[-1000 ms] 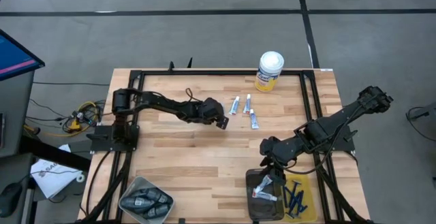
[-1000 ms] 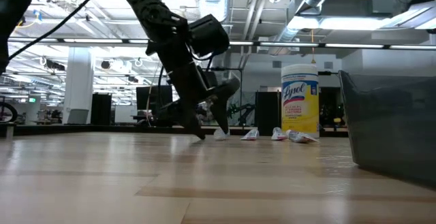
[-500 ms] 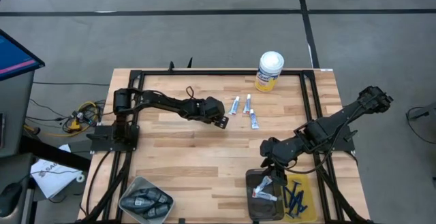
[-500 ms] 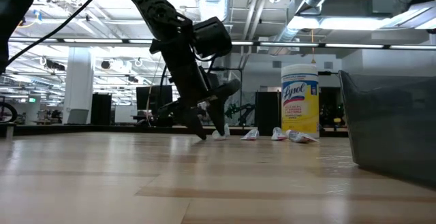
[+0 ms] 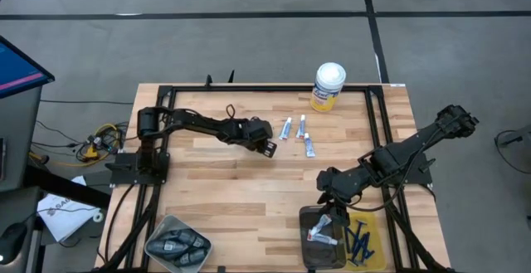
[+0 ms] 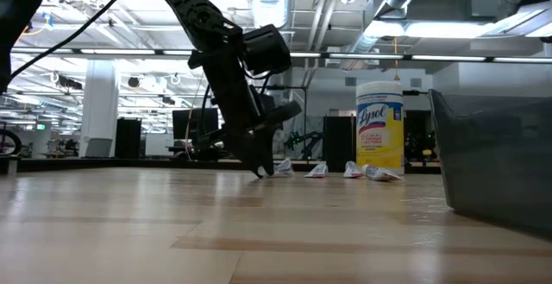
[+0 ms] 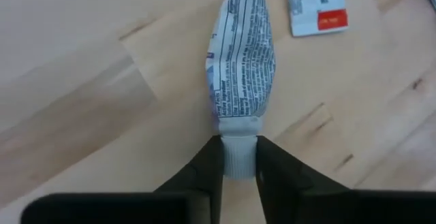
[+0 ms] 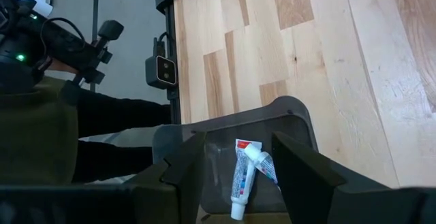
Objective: Pick & Place Travel size toiletries
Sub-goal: Put the toothpaste into the black bin
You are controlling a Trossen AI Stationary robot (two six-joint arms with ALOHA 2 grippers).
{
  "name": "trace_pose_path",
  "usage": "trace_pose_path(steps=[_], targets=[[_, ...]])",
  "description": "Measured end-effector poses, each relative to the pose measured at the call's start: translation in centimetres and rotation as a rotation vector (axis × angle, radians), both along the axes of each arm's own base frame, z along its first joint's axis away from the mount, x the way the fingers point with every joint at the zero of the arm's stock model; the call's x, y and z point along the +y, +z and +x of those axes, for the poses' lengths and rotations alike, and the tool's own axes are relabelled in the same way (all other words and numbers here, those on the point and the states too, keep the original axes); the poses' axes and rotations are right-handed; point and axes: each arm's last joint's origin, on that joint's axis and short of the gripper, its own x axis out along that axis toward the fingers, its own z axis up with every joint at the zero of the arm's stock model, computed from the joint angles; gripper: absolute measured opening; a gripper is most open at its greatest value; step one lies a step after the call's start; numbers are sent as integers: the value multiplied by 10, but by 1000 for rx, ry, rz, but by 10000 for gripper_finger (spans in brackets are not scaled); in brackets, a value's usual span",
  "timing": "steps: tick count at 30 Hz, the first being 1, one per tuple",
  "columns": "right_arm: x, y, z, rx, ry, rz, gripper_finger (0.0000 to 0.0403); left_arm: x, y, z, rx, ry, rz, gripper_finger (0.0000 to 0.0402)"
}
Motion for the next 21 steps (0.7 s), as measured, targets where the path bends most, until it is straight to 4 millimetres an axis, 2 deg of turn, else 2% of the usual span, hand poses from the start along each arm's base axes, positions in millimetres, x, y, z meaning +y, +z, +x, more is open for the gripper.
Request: trace_pose_path(steps=[5,8,10,13,15,21], targets=[[0,0,0,0,0,0,159,-1,6,0,-19,-9,-13,51],[-1,0,1,-8,0,-7,159,-6,17,-3,-38,-45,-36,51],[-2,0,2,-16,-11,-20,159,-13,32,-5,-72,-84,-38,51],[-6,1,4,-27,-17,-34,159,-24,68,-8,-192,-133,-4,51],[-9,3,3,-39,-24,-32,159,-34,85,-12,-231,-166,16,51],[-15,26,-15,-132,-14,21,159,-79,131,-24,-398,-298,34,51]])
